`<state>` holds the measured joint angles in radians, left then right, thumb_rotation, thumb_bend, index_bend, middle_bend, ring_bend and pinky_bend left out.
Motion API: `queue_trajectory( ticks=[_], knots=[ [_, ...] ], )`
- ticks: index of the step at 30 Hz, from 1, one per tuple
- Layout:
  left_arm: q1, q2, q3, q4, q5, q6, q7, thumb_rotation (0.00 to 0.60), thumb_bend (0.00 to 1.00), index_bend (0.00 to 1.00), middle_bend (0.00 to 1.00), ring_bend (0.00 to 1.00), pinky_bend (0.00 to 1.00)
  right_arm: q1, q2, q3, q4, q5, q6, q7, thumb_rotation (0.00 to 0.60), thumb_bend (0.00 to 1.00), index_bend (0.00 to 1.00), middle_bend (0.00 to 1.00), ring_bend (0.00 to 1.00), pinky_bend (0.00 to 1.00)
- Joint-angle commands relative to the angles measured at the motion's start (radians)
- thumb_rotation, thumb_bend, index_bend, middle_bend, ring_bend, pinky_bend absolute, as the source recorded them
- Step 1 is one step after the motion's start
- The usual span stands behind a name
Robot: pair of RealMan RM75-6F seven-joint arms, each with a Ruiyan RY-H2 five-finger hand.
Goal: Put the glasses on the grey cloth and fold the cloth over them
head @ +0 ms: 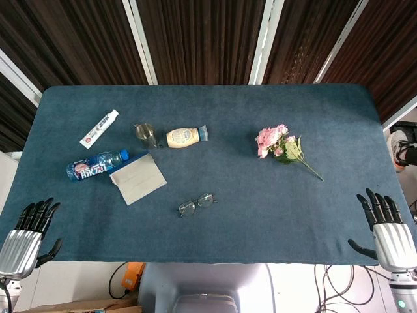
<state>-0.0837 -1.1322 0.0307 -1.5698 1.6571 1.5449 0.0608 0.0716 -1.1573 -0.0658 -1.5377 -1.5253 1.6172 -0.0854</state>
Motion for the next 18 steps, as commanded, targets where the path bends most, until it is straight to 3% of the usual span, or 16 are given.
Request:
queue_trajectory(
  ticks=[1, 7, 10, 12, 15, 18],
  knots=[
    [0.000, -0.004, 0.003, -0.001, 0.003, -0.003, 0.009, 0.600, 0.35, 0.00, 0.00, 0.00, 0.07, -0.002, -0.001, 0.004, 0.004, -0.010, -0.005, 0.003, 0.600, 0.13, 0.00, 0.00, 0.00, 0.00],
    [-0.025, -0.018, 0.032, 0.004, 0.070, -0.026, -0.051, 0.600, 0.34, 0.00, 0.00, 0.00, 0.08, -0.010, -0.006, 0.013, 0.009, -0.026, -0.010, -0.003, 0.600, 0.13, 0.00, 0.00, 0.00, 0.00],
    [-0.037, -0.116, 0.023, 0.042, 0.124, 0.036, -0.217, 0.600, 0.35, 0.07, 0.02, 0.00, 0.10, -0.016, -0.008, 0.015, 0.012, -0.032, -0.012, -0.010, 0.600, 0.13, 0.00, 0.00, 0.00, 0.00],
    [-0.039, -0.179, 0.016, 0.044, 0.124, 0.049, -0.258, 0.600, 0.38, 0.13, 0.06, 0.02, 0.11, -0.019, -0.003, 0.015, 0.008, -0.038, -0.015, -0.001, 0.600, 0.13, 0.00, 0.00, 0.00, 0.00],
    [-0.063, -0.203, 0.023, -0.002, 0.120, -0.020, -0.177, 0.600, 0.40, 0.16, 0.09, 0.05, 0.14, -0.021, 0.003, 0.017, 0.005, -0.046, -0.019, 0.013, 0.600, 0.13, 0.00, 0.00, 0.00, 0.00],
    [-0.094, -0.217, 0.015, -0.105, 0.069, -0.120, -0.077, 0.600, 0.40, 0.24, 0.10, 0.03, 0.08, -0.020, 0.021, 0.005, -0.002, -0.065, -0.037, 0.034, 0.600, 0.13, 0.00, 0.00, 0.00, 0.00]
  ],
)
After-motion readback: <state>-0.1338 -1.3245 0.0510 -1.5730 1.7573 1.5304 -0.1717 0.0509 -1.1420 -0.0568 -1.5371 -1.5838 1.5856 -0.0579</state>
